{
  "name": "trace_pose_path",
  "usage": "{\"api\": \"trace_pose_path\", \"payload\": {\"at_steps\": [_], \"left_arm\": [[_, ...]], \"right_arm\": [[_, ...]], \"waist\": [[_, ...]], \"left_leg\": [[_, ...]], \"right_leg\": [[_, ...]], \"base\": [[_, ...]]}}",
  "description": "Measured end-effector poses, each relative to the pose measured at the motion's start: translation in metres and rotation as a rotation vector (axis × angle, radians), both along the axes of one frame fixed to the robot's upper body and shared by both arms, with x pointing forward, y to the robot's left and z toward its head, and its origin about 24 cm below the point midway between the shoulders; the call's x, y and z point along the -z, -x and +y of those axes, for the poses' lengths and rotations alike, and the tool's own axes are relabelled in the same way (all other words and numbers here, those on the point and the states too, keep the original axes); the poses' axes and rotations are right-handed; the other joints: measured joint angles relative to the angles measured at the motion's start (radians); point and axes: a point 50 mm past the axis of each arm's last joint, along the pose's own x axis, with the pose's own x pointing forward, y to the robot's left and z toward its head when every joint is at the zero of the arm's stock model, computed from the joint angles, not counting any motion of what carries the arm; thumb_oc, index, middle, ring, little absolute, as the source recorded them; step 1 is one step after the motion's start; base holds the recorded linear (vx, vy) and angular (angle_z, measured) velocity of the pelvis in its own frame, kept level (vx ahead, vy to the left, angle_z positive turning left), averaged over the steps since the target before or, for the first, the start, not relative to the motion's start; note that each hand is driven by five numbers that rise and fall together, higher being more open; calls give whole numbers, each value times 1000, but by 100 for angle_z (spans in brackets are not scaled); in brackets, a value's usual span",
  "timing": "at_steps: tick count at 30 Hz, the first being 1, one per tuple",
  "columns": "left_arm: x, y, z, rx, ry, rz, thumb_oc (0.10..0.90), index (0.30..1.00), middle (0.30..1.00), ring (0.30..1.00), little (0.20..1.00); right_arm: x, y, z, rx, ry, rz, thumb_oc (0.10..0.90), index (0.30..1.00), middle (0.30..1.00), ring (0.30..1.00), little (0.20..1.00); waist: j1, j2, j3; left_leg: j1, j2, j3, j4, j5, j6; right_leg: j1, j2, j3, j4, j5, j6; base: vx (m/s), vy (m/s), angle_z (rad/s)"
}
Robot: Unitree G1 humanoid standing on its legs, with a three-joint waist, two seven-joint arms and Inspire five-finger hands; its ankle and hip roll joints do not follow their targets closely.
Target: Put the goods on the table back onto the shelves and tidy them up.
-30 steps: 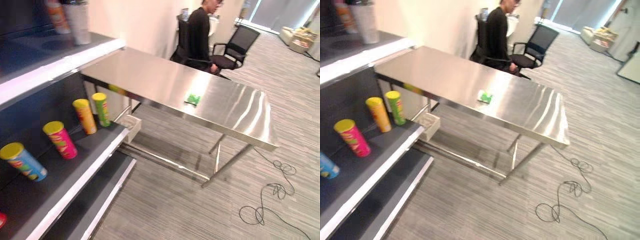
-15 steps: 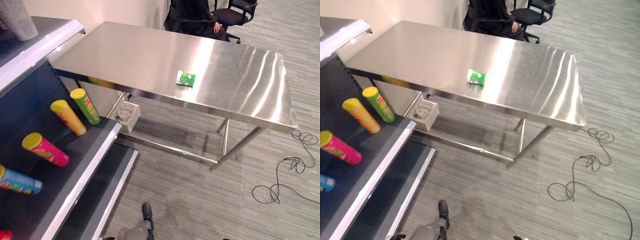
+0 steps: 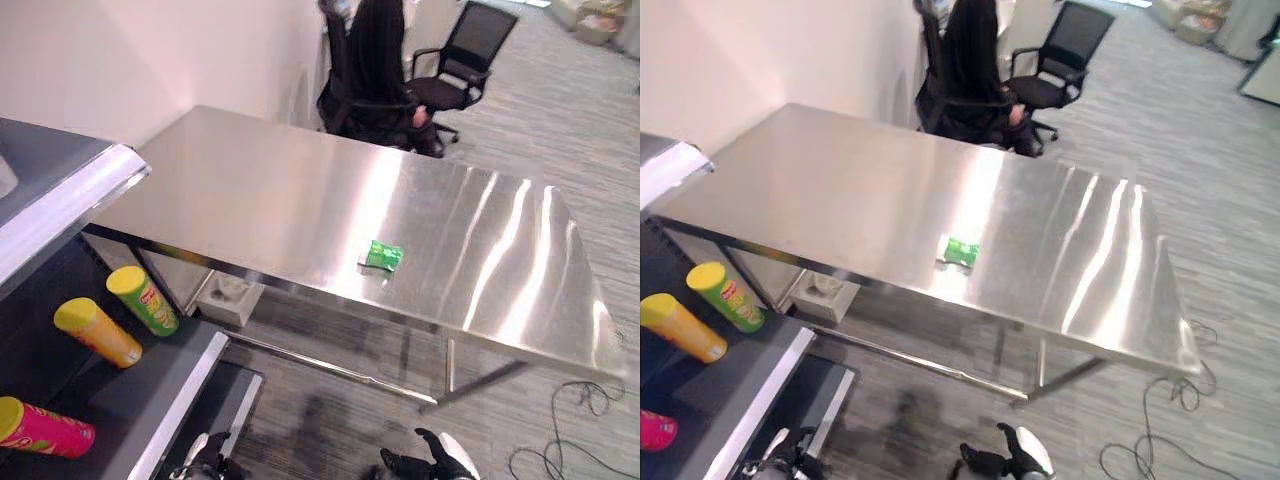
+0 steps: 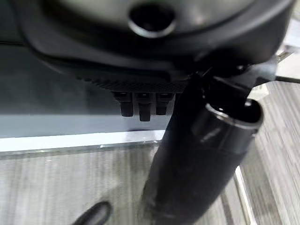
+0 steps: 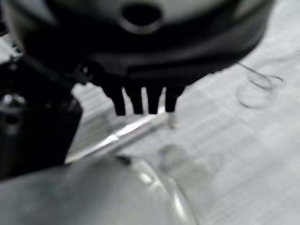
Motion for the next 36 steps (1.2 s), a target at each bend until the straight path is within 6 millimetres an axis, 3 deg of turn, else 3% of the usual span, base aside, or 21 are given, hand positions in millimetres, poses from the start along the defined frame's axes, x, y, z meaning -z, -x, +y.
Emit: {"api": "trace_pose_path", "payload": {"at_steps": [1, 2, 3, 4, 6, 8, 11, 15, 20, 22, 23, 25, 27, 30, 31, 32, 33, 34, 36], "left_arm": [[0, 2, 2, 0, -5, 0, 800, 900, 900, 900, 900], [1, 14, 8, -10, -16, 14, 800, 900, 900, 900, 900], [6, 22, -2, -28, 7, 31, 800, 900, 900, 900, 900], [9, 30, -5, -38, 15, 48, 800, 900, 900, 900, 900], [8, 29, -5, -52, 22, 41, 800, 900, 900, 900, 900], [9, 34, -5, -56, 19, 55, 800, 900, 900, 900, 900], [11, 43, -3, -58, 17, 72, 800, 900, 900, 900, 900], [12, 45, -7, -55, 29, 71, 800, 900, 900, 900, 900], [11, 42, -5, -52, 23, 66, 800, 900, 900, 900, 900], [9, 29, -6, -41, 20, 42, 800, 900, 900, 900, 900], [2, 11, 0, -45, 6, -6, 800, 900, 900, 900, 900], [5, 16, -3, -64, 16, 7, 800, 900, 900, 900, 900], [7, 16, -11, -64, 39, 7, 800, 900, 900, 900, 900], [10, 14, -31, -7, 71, 19, 800, 900, 900, 900, 900], [11, 16, -37, 20, 75, 28, 800, 900, 900, 900, 900], [8, 2, -45, 91, 78, 1, 800, 900, 900, 900, 900], [9, 3, -51, 129, 80, 6, 800, 900, 900, 900, 900], [8, -1, -59, 205, 76, -4, 800, 900, 900, 900, 900], [6, -5, -55, 255, 46, -6, 800, 900, 900, 900, 900]], "right_arm": [[2, 4, 4, -8, -6, 13, 800, 900, 900, 900, 900], [4, 11, 11, -38, -11, 33, 800, 900, 900, 900, 900], [4, 13, 7, -54, 8, 43, 800, 900, 900, 900, 900], [4, 14, 7, -67, 14, 44, 800, 900, 900, 900, 900], [1, 8, 7, -131, 31, 28, 800, 900, 900, 900, 900], [-4, 2, 2, -190, 50, 16, 800, 900, 900, 900, 900], [-2, 8, -2, -203, 62, 36, 800, 900, 900, 900, 900], [2, 29, -7, -209, 67, 96, 800, 900, 900, 900, 900], [2, 32, -3, -218, 49, 90, 800, 900, 900, 900, 900], [1, 26, -2, -234, 52, 75, 800, 900, 900, 900, 900], [-4, 7, -3, -251, 65, 29, 800, 900, 900, 900, 900], [-6, 5, -9, -225, 73, 17, 800, 900, 900, 900, 900], [-12, 3, -23, -195, 103, 3, 800, 900, 900, 900, 900], [-24, 3, -45, -117, 127, -46, 800, 900, 900, 900, 900], [-27, 3, -49, -86, 126, -66, 800, 900, 900, 900, 900], [-29, 7, -50, -38, 102, -74, 800, 900, 900, 900, 900], [-30, 9, -47, -41, 90, -84, 800, 900, 900, 900, 900], [-28, 16, -38, -57, 54, -78, 800, 900, 900, 900, 900], [-23, 24, -21, -70, 0, -62, 800, 900, 900, 900, 900]], "waist": [[11, -31, -8], [9, -91, -23], [18, -41, -41], [25, -52, -48], [64, -63, -45], [67, -64, -37], [63, -57, -37], [57, -29, -54], [29, -25, -55], [16, -47, -36], [5, -76, 8], [-12, -57, 15], [-34, -6, 31], [-79, 63, 35], [-81, 80, 38], [-119, 48, 39], [-115, 28, 35], [-138, -20, 38], [-140, -66, 33]], "left_leg": [[14, -2, 11, 21, -9, -14], [50, -33, 19, 41, -27, -42], [57, 12, 34, 53, -49, -57], [29, 26, 38, 105, -49, -58], [-46, 39, 17, 193, -53, -67], [-73, 36, 20, 118, -49, -73], [-87, 36, 17, 26, -21, -95], [-132, 55, 13, 18, 86, -55], [-148, 29, -8, 25, 78, -41], [-228, 1, -16, 129, 82, -48], [-273, 23, 92, 237, 31, -59], [-240, 143, 155, 265, 34, -106], [-167, 239, 175, 230, 68, -154], [-81, 222, 155, 67, 99, -180], [-59, 200, 175, 1, 121, -157], [-45, 141, 189, -14, 102, -166], [-52, 122, 191, -14, 99, -151], [-56, 67, 190, -13, 70, -119], [-73, 30, 213, -13, 60, -97]], "right_leg": [[9, 27, 58, -57, 61, -13], [25, 11, 44, -50, 235, -107], [48, 43, 10, -33, 204, -109], [72, 49, 6, -71, 177, -119], [138, 57, -4, -205, 215, -137], [193, 63, -31, -303, 248, -145], [249, 85, -49, -309, 211, -122], [292, 121, -51, -310, 160, -129], [293, 92, -85, -309, 153, -101], [277, 53, -122, -307, 148, -95], [278, 2, -130, -301, 162, -119], [291, 2, -129, -300, 160, -117], [316, 1, -123, -300, 163, -113], [313, -8, -98, -280, 169, -77], [301, -16, -101, -252, 154, -55], [251, -75, -94, -174, 129, -8], [233, -109, -88, -144, 120, 11], [209, -149, -80, -140, 141, 44], [171, -187, -60, -146, 171, 57]], "base": [[170, -207, 100], [147, -193, 77], [97, -163, 80], [62, -139, 39], [39, -126, 34], [29, -92, 41], [40, -44, 16], [-38, -6, -15], [-135, 35, 16], [-134, 185, 50], [-74, 262, 37], [-57, 219, 10], [30, 269, -15], [-67, 314, -18], [-88, 210, -4], [-206, 377, -7], [-186, 265, -5], [-248, 323, -23], [-212, 171, -44]]}}
